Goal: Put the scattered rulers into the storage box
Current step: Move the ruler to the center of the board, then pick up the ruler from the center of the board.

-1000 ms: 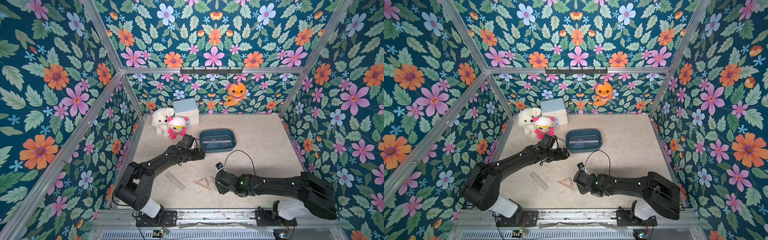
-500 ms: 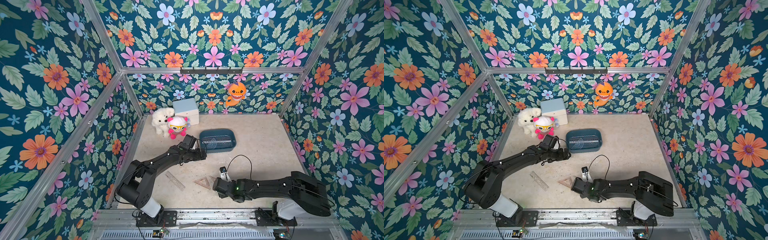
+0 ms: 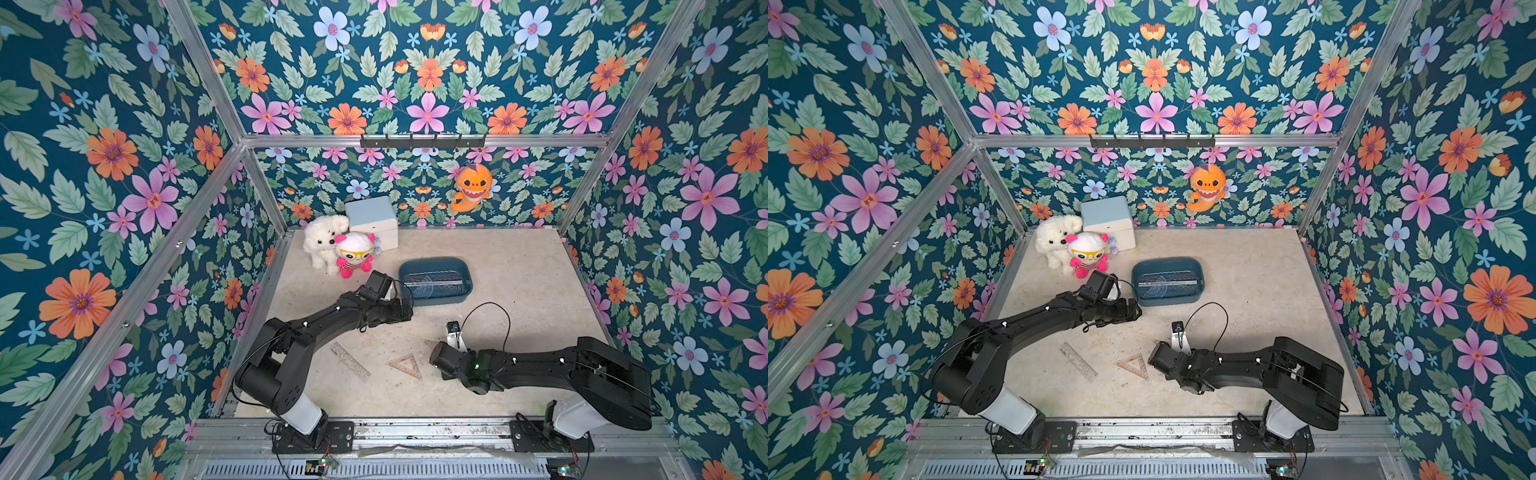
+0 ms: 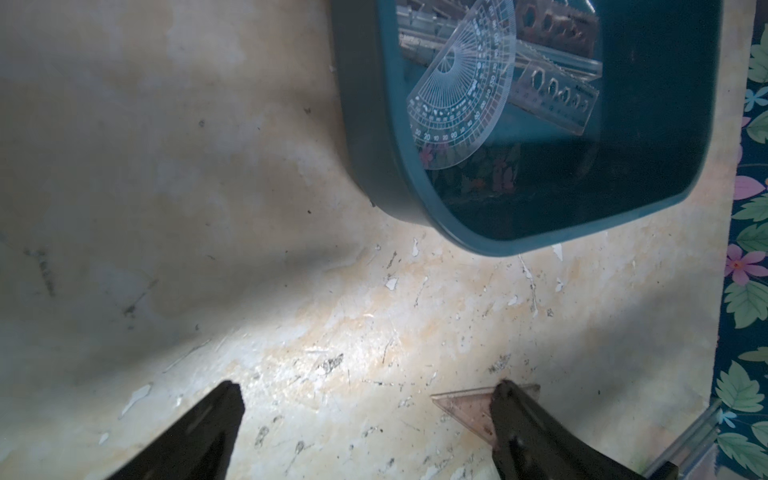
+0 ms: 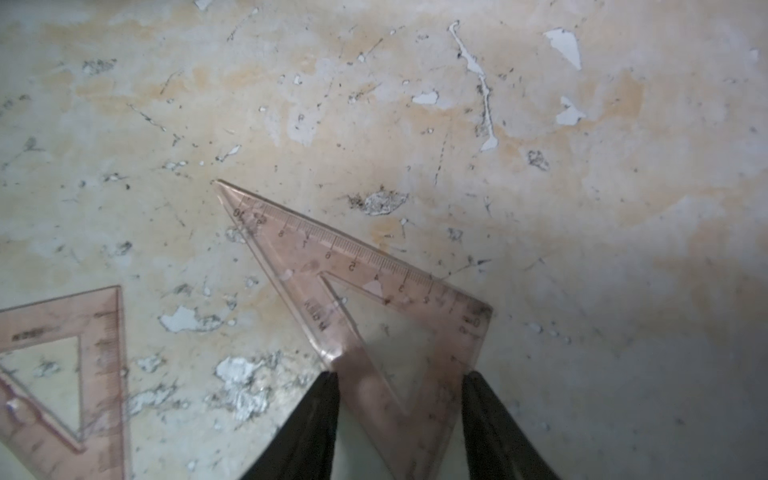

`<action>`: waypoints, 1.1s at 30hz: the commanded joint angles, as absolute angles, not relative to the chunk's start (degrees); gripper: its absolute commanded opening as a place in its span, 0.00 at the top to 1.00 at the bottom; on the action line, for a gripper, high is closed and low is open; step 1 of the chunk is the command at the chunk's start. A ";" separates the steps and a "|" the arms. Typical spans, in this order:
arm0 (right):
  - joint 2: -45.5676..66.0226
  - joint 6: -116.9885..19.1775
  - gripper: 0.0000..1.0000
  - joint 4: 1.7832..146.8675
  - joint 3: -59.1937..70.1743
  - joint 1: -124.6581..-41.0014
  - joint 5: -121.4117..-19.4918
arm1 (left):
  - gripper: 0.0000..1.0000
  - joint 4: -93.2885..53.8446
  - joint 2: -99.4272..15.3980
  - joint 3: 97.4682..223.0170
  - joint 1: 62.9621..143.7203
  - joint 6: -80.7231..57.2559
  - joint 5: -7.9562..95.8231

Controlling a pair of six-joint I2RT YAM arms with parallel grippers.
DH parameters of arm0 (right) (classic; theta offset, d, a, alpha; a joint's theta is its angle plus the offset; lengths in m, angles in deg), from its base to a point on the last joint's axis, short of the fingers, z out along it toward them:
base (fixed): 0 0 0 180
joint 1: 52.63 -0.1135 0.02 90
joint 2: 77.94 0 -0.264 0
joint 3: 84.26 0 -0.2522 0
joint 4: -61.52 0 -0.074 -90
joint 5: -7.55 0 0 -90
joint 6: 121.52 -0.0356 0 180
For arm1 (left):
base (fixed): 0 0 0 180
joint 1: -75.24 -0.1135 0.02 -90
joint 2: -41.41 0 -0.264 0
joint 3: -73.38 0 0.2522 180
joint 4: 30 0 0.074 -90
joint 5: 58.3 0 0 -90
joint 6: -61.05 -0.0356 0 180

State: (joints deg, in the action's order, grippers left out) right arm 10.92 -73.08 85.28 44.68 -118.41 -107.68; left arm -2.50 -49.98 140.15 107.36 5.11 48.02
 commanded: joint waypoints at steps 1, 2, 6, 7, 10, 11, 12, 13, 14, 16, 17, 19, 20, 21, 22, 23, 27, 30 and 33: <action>10.92 -67.84 0.51 86.13 45.91 -116.80 -103.37 | 0.03 -4.05 -50.42 139.84 107.65 5.20 49.52; 10.92 -66.93 0.51 85.34 46.26 -115.94 -102.64 | 0.03 -4.40 -50.65 139.63 107.80 5.21 49.88; 10.75 -64.07 0.51 83.85 46.54 -113.38 -101.00 | 0.05 -5.30 -51.44 138.99 108.20 5.50 51.34; 10.38 -63.50 0.51 83.70 46.38 -113.23 -100.84 | 0.06 -5.58 -51.63 138.83 108.28 5.50 51.84; 6.27 -62.59 0.49 82.41 47.54 -113.22 -99.45 | 0.07 -5.87 -52.23 138.91 108.80 5.50 53.34; 4.28 -62.83 0.48 81.08 48.67 -113.16 -99.12 | 0.08 -6.00 -52.42 138.91 108.92 5.48 53.70; 2.07 -63.31 0.48 79.70 49.99 -112.77 -98.64 | 0.08 -6.12 -52.71 138.91 109.16 5.49 54.06; 0.01 -63.95 0.48 78.00 51.45 -111.89 -97.61 | 0.09 -6.35 -52.97 138.98 109.32 5.50 54.43; -1.49 -64.49 0.49 76.52 52.76 -110.94 -96.30 | 0.10 -6.60 -53.26 139.04 109.43 5.50 54.92; -4.20 -66.02 0.55 72.31 55.71 -108.25 -93.45 | 0.12 -7.18 -54.14 139.38 109.72 5.19 55.95; -4.97 -66.67 0.59 70.53 56.91 -107.02 -92.08 | 0.13 -7.40 -54.50 139.58 109.86 5.15 56.33; -6.07 -68.21 0.72 66.95 59.00 -104.08 -89.23 | 0.14 -7.95 -55.42 140.02 110.17 5.06 57.46; -6.34 -68.80 0.77 65.55 59.80 -102.98 -88.14 | 0.15 -8.06 -55.86 140.28 110.35 4.98 57.86; -6.45 -69.48 0.83 63.84 60.63 -101.70 -86.96 | 0.15 -8.20 -56.17 140.51 110.50 4.93 58.08; -6.52 -70.03 0.89 62.40 61.33 -100.75 -85.85 | 0.16 -8.39 -56.64 140.72 110.62 4.97 58.55; -6.49 -70.35 0.93 61.69 61.73 -100.17 -85.23 | 0.17 -8.57 -57.12 140.83 110.71 4.97 58.91; -5.09 -70.13 1.00 60.96 61.52 -99.65 -84.83 | 0.20 -8.75 -59.14 141.62 111.25 5.06 59.57; -3.50 -69.93 1.00 60.02 61.07 -99.65 -84.09 | 0.21 -8.77 -60.13 141.98 111.41 5.15 59.57; -2.50 -70.01 1.00 59.02 60.89 -99.65 -83.76 | 0.21 -8.51 -60.53 142.23 111.54 5.15 59.57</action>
State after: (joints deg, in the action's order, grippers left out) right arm -3.04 -69.61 61.54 61.18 -99.61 -84.76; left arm -10.09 -60.01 142.16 111.45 5.31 59.85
